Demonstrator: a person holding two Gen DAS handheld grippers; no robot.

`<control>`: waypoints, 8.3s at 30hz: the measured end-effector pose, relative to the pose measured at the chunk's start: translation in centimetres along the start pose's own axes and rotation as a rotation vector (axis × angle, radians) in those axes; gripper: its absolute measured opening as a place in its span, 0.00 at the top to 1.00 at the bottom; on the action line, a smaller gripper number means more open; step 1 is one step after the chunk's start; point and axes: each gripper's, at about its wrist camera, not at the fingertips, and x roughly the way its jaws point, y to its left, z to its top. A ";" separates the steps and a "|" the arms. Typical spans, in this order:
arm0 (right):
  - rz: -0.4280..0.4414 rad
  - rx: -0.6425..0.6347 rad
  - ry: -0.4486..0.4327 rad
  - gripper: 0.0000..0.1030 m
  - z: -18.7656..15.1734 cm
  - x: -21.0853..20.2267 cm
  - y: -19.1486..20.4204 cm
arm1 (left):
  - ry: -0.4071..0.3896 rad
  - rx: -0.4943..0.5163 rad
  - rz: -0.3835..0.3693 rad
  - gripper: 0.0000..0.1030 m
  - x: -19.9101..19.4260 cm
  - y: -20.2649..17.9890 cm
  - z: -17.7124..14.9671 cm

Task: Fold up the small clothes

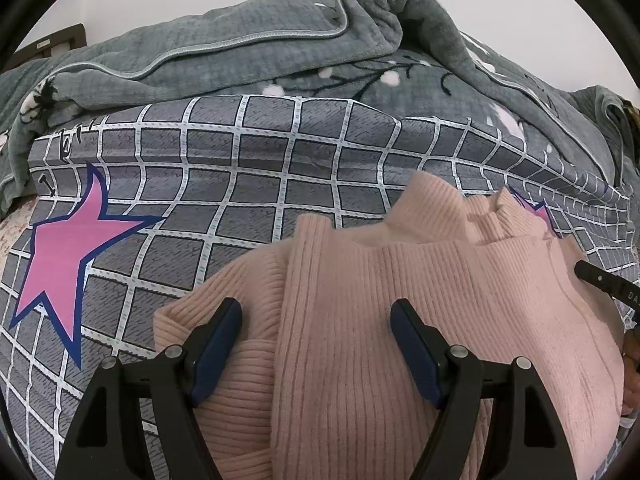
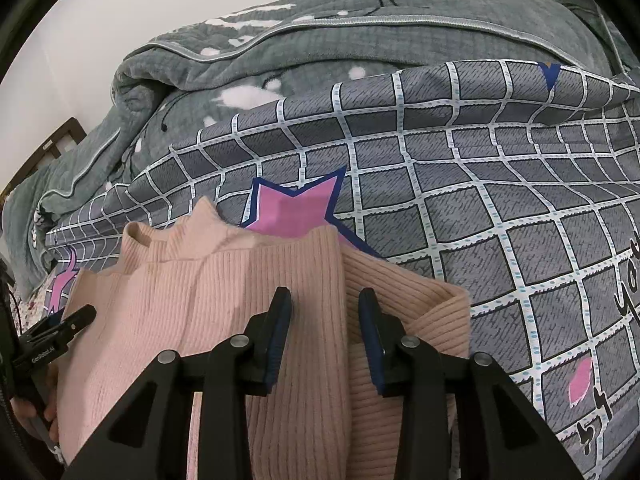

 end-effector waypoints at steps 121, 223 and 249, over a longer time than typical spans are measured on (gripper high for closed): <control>-0.057 -0.290 -0.281 0.53 -18.5 -23.6 7.6 | 0.011 -0.220 -0.231 0.42 -14.3 2.5 -15.8; 0.400 0.072 -0.159 0.34 -19.3 -25.7 -2.2 | 0.032 0.017 -0.196 0.42 -19.5 -13.5 -12.9; 0.058 -0.030 -0.287 0.69 -20.8 -27.0 -2.2 | 0.038 0.048 -0.400 0.41 -19.6 -14.3 -14.5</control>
